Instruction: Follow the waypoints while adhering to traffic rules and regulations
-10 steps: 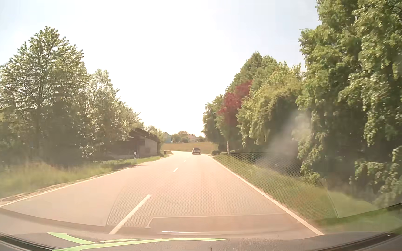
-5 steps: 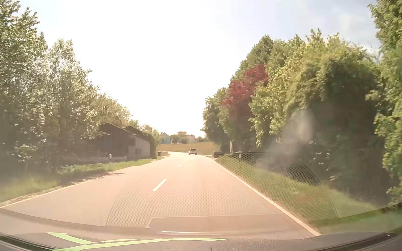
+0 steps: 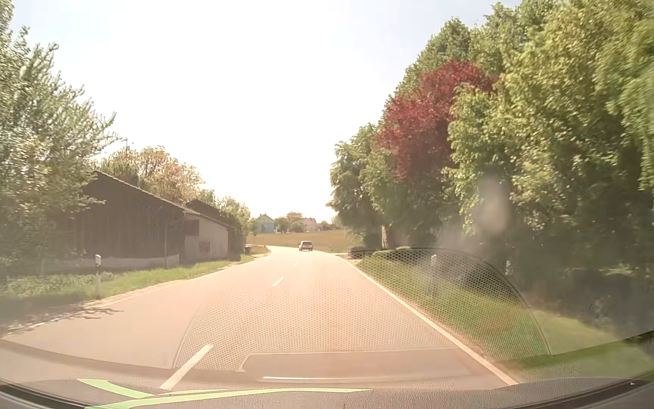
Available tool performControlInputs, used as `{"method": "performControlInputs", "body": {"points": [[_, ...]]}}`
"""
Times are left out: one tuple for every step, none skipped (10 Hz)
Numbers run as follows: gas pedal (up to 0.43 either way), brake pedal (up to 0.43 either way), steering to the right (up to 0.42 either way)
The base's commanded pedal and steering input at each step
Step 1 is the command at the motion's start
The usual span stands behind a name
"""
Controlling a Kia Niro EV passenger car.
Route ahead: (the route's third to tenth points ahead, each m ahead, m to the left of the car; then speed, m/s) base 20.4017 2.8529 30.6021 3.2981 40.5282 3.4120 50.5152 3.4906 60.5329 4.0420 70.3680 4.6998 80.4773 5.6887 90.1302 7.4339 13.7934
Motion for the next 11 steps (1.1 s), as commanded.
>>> {"method": "performControlInputs", "body": {"points": [[0.0,0.0,0.001],[0.0,0.0,0.0],[0.0,0.0,0.0],[0.0,0.0,0.0],[0.0,0.0,0.0],[0.0,0.0,0.0],[0.0,0.0,0.0],[0.0,0.0,0.0],[0.0,0.0,-0.002],[0.0,0.0,-0.003],[0.0,0.0,-0.004]]}}
